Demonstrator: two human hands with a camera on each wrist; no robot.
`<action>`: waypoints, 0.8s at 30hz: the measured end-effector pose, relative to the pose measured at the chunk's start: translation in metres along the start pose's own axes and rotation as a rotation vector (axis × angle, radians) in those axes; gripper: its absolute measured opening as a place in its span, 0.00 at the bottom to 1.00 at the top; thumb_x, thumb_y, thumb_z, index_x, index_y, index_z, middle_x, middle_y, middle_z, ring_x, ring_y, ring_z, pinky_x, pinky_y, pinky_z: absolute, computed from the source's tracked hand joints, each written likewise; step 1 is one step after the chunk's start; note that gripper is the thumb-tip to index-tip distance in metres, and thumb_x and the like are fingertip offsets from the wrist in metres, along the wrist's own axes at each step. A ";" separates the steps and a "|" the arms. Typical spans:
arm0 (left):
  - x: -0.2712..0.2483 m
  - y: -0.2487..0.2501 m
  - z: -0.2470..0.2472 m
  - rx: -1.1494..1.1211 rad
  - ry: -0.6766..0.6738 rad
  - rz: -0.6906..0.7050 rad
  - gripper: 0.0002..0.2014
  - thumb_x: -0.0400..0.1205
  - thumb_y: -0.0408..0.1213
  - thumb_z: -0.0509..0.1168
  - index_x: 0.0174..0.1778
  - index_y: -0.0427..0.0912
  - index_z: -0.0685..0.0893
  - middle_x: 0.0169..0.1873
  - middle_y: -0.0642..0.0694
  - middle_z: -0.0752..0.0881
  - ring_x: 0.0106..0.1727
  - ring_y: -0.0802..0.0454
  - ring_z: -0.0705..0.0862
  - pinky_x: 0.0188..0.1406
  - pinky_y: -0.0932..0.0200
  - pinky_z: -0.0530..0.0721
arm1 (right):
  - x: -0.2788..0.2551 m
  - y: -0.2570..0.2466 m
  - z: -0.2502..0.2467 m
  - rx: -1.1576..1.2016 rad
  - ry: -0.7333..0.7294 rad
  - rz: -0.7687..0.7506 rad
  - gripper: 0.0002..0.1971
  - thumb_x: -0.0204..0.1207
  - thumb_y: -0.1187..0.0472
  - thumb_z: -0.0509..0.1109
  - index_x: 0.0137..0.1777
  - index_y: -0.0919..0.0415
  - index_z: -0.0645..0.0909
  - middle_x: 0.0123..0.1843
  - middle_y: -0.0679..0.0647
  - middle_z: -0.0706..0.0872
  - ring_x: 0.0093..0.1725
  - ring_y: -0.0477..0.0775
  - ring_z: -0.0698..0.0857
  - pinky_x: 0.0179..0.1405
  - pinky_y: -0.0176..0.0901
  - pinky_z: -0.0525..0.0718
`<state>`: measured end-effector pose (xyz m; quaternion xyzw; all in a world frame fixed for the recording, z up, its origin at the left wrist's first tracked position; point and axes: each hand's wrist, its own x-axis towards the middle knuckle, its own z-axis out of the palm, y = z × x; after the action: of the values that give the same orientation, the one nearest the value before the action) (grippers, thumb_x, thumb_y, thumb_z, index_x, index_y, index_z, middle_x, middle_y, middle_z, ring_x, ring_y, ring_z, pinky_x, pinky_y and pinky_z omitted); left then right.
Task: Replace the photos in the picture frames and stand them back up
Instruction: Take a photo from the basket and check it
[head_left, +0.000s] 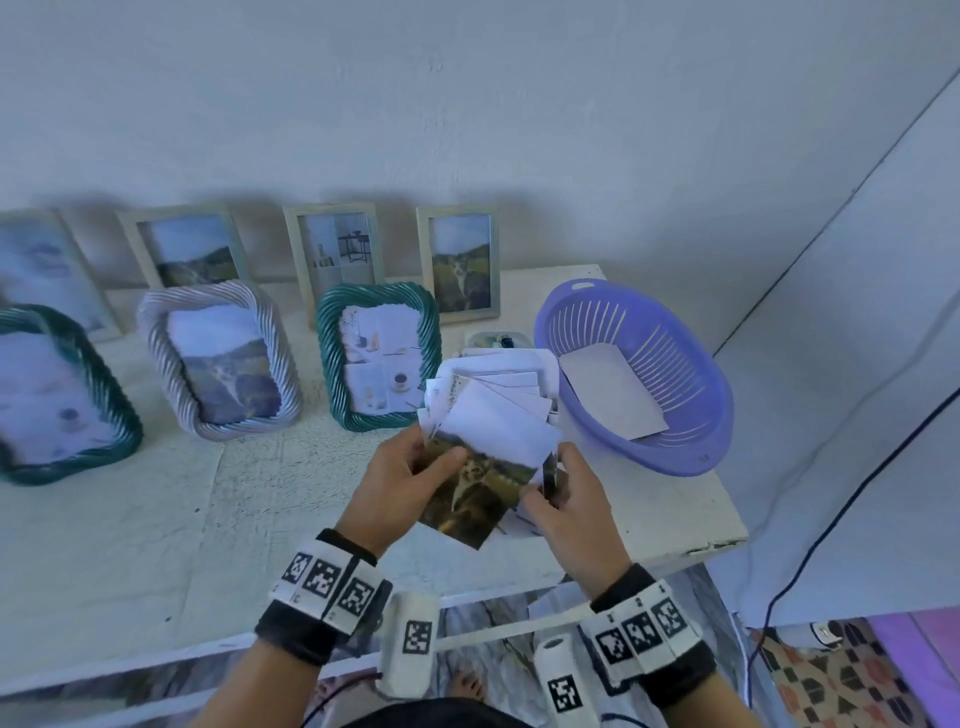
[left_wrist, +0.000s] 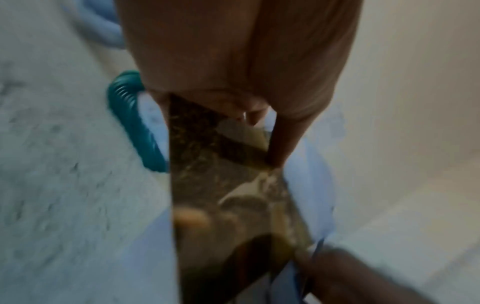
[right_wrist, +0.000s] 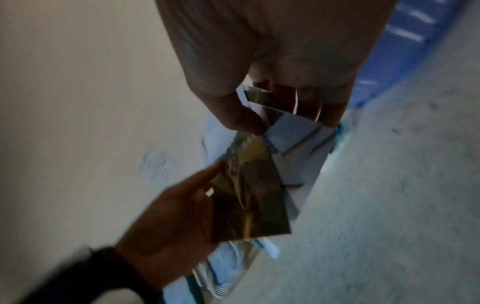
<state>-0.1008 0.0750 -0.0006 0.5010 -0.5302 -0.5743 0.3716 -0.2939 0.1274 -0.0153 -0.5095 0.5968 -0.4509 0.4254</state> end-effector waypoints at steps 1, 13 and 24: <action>-0.002 0.002 0.001 -0.011 0.001 0.082 0.08 0.82 0.33 0.68 0.56 0.38 0.83 0.47 0.40 0.91 0.52 0.38 0.90 0.49 0.42 0.90 | 0.002 -0.003 0.000 -0.074 0.016 -0.067 0.09 0.75 0.65 0.68 0.46 0.66 0.69 0.38 0.65 0.77 0.35 0.65 0.76 0.35 0.53 0.77; 0.003 -0.035 0.017 0.054 0.079 0.359 0.15 0.84 0.44 0.61 0.64 0.42 0.76 0.52 0.55 0.87 0.55 0.53 0.87 0.52 0.45 0.89 | 0.014 0.010 0.009 -0.253 0.081 -0.219 0.14 0.77 0.54 0.60 0.56 0.63 0.73 0.47 0.62 0.85 0.48 0.64 0.85 0.45 0.67 0.84; 0.002 -0.045 0.037 -0.248 0.093 0.159 0.27 0.74 0.45 0.68 0.67 0.43 0.70 0.56 0.37 0.84 0.55 0.41 0.85 0.47 0.45 0.89 | 0.015 0.020 0.030 -0.160 -0.021 -0.081 0.20 0.80 0.71 0.63 0.67 0.54 0.63 0.52 0.47 0.85 0.49 0.44 0.86 0.49 0.47 0.87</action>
<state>-0.1319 0.0893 -0.0479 0.4339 -0.4753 -0.5803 0.4990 -0.2712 0.1109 -0.0427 -0.5702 0.6055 -0.4131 0.3709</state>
